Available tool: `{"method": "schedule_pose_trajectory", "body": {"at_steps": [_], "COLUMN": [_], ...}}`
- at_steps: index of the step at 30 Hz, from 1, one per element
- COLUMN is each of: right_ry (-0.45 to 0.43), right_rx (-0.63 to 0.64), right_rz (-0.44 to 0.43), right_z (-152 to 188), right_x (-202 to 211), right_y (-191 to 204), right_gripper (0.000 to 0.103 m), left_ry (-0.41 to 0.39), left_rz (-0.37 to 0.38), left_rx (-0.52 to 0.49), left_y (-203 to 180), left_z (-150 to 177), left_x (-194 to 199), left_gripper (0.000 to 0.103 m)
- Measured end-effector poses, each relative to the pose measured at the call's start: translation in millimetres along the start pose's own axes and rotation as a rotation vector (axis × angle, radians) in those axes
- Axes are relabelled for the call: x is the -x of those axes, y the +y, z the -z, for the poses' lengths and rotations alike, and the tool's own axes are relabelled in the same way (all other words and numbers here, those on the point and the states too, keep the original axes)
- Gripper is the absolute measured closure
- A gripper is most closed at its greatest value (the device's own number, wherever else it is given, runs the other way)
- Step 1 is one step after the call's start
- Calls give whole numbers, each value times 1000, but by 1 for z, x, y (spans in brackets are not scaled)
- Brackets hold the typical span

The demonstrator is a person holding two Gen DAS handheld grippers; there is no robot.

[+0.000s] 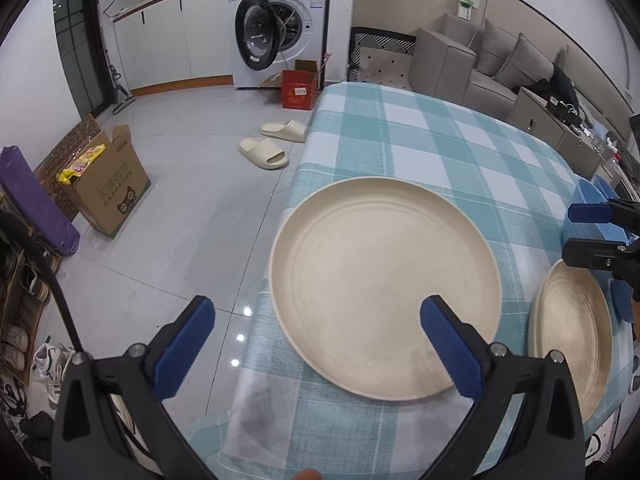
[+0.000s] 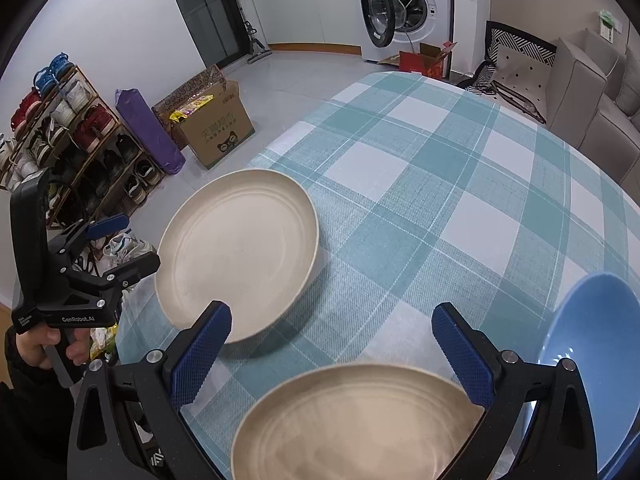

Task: Organize plates and bowls
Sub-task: 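Move the left gripper over one beige plate while the right gripper reaches another, then close the left gripper on a plate rim while the right gripper grips another plate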

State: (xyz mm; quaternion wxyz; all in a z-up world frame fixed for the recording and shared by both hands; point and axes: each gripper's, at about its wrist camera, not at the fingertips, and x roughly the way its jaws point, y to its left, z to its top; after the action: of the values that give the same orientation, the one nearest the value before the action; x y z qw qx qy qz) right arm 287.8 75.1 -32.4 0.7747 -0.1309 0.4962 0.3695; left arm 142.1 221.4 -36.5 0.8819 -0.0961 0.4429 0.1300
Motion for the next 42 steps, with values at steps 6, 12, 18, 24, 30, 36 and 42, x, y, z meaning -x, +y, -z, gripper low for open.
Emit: {"method": "schedule_pose_trajectory", "body": {"at_steps": [6, 12, 18, 24, 30, 36, 42], "right_ry": [22, 44, 113, 170, 195, 200, 194], "right_rx": [-1, -13, -38, -55, -29, -14, 18], "right_rz": [-15, -51, -51, -47, -47, -60, -42], "right_z": [-13, -21, -25, -22, -23, -27, -26], "right_x": [-21, -41, -68, -92, -105, -113, -113], "right_y": [5, 9, 6, 6, 14, 22, 28], "right_gripper": [1, 2, 8, 18, 23, 24, 32], "left_ry": [39, 71, 92, 115, 118, 153, 147], "left_rz": [-9, 1, 13, 31, 47, 73, 68], "left_rx": [13, 20, 35, 54, 54, 76, 71], "left_y": [9, 14, 20, 24, 25, 27, 25], "left_z": [-2, -2, -2, -1, -2, -1, -1], "left_x": [-20, -36, -48, -56, -58, -63, -61], "left_gripper": [2, 3, 4, 11, 18, 41, 45]}}
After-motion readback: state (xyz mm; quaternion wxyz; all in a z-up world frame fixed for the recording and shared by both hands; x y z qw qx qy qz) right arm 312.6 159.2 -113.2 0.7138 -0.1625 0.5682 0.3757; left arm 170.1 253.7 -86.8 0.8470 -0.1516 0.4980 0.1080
